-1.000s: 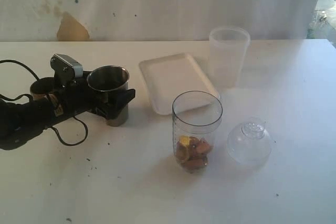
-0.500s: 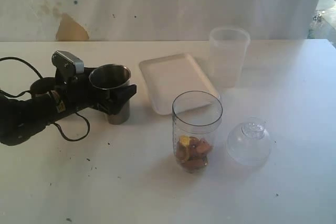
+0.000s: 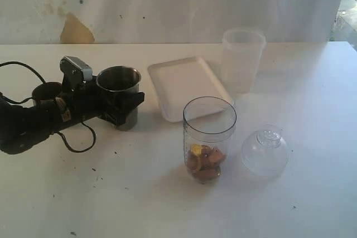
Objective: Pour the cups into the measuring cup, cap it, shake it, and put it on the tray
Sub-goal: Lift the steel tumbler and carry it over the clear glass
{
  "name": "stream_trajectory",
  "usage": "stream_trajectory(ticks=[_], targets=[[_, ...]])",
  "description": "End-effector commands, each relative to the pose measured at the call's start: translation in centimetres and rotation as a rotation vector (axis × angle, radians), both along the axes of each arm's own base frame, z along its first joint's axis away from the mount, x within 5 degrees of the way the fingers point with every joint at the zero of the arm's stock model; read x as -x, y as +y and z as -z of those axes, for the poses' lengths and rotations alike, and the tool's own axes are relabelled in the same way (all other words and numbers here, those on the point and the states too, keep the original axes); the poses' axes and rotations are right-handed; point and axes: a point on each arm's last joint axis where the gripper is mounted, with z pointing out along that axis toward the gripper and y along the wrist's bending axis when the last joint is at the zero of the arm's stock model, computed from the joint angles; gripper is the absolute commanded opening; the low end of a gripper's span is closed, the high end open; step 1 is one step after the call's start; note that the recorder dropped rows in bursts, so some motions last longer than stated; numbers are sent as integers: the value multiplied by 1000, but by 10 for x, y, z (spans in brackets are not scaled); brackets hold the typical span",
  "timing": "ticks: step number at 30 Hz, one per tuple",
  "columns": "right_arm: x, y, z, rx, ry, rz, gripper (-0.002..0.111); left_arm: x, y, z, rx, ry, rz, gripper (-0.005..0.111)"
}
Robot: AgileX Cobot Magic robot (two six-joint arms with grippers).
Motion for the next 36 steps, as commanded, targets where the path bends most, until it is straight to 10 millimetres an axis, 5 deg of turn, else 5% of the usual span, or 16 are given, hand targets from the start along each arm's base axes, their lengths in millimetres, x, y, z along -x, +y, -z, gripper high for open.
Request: stream_trajectory(ticks=[1, 8, 15, 18, 23, 36], targets=[[0, 0, 1, 1, -1, 4, 1, 6, -6, -2, -12, -29, 96, 1], [0, 0, 1, -1, -1, 4, 1, 5, -6, -32, 16, -96, 96, 0], [0, 0, 1, 1, -1, 4, 1, 12, -5, -102, 114, -180, 89, 0], [0, 0, 1, 1, -1, 4, 1, 22, -25, -121, 89, -188, 121, 0], [0, 0, 1, 1, -1, 4, 1, 31, -80, -135, 14, -203, 205, 0], [0, 0, 1, 0, -1, 4, 1, 41, -106, -142, -170, -460, 328, 0]])
